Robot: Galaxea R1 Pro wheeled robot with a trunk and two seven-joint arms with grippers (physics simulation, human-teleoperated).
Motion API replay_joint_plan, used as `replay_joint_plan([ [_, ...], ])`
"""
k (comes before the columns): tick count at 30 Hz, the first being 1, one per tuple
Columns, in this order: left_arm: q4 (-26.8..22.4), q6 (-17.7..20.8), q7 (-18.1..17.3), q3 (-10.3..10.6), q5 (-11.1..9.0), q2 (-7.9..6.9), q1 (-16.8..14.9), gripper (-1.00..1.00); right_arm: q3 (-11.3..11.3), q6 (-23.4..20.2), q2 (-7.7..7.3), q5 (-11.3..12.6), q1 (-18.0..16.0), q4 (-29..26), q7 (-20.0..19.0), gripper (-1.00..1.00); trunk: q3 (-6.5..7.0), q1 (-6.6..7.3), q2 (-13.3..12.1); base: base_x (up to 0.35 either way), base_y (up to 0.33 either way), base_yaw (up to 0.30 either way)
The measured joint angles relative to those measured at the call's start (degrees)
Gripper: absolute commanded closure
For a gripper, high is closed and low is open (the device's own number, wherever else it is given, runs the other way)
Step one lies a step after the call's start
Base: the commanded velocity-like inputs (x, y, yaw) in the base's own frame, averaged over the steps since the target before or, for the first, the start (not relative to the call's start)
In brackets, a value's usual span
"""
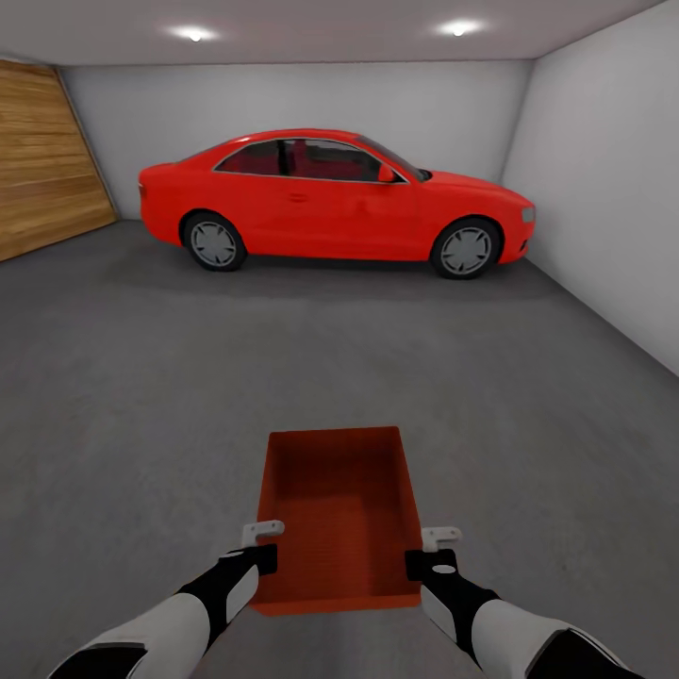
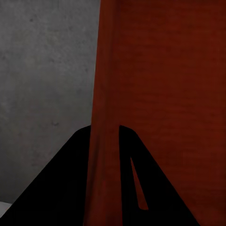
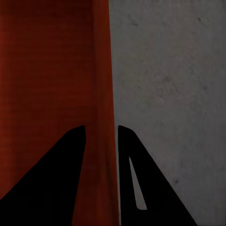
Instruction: Move the two storage containers from the living room to the garage. In the garage, place one container on the floor and stack the other container on top of it (either order is fine).
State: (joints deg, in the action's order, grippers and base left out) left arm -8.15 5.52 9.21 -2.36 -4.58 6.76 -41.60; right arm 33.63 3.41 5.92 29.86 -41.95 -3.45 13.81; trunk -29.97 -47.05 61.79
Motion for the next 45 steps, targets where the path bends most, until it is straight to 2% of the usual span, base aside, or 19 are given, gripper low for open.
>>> replay_joint_plan([
  [45,0.0,0.0,0.0,0.0,-0.1,-0.02,0.0,1.0,0.0,0.0,0.02,0.0,0.0,0.0,0.0,1.0,0.0,0.0,0.0,0.322,0.0,-0.002],
])
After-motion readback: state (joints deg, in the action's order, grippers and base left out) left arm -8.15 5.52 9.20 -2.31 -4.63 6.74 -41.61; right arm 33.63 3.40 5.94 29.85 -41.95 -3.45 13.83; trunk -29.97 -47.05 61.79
